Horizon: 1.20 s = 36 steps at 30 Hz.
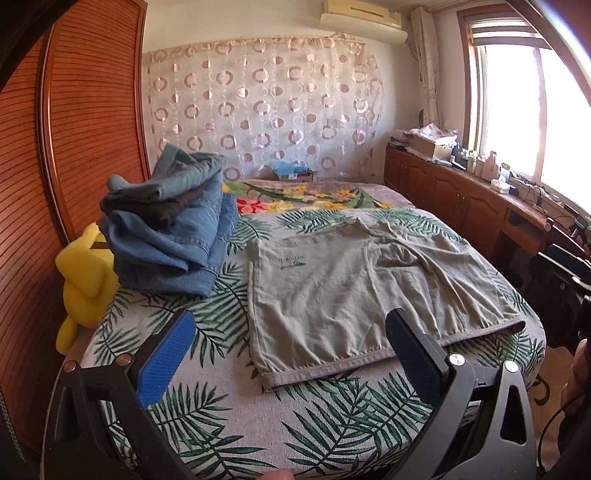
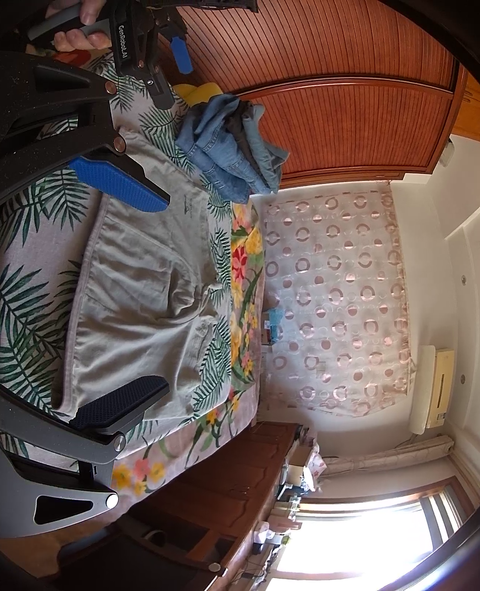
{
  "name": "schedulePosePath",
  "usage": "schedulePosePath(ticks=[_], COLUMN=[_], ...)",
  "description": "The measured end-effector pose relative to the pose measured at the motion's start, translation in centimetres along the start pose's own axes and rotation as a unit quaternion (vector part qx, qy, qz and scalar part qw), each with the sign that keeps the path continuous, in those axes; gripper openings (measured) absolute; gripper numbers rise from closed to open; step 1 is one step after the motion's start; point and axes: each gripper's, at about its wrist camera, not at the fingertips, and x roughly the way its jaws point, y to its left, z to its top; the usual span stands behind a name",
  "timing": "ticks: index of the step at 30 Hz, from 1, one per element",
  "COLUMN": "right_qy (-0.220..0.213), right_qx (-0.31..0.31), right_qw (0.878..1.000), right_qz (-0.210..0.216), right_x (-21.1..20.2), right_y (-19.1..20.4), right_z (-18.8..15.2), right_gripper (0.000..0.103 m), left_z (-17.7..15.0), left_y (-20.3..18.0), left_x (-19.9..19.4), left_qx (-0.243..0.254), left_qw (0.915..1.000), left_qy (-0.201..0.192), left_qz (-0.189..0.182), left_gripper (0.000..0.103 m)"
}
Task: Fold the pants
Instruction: 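Move both grippers toward the grey-green shorts on the bed, then grasp the waistband edge of the shorts with both grippers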
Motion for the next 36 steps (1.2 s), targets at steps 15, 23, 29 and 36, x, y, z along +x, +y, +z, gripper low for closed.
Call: schedulePosePath(ticks=[15,23,29,36], right_qy=[0.059,0.083,0.093,0.117], right_qx=[-0.010,-0.015,-0.014,-0.015], right_qw=[0.998,0.996,0.995,0.992], right_qz=[0.005,-0.008,-0.023,-0.049], right_x=[1.8,1.9,2.3,1.4], right_y=[-1.3,-2.5,-3.4,-4.6], right_z=[-1.1,-1.3,-1.3,-2.1], right_gripper=[0.091,0.083,0.080,0.080], left_z=[-2.7,-4.2,-4.6,-4.9], left_y=[0.9,2.3,3.8,4.9], left_x=[4.4,6.3,6.7,7.3], left_qx=[0.000,-0.004,-0.013,-0.014], left_qw=[0.9979,0.9957,0.9953,0.9945], left_qy=[0.061,0.092,0.095,0.101], left_qz=[-0.021,-0.015,-0.018,-0.025], left_gripper=[0.103,0.103,0.103,0.094])
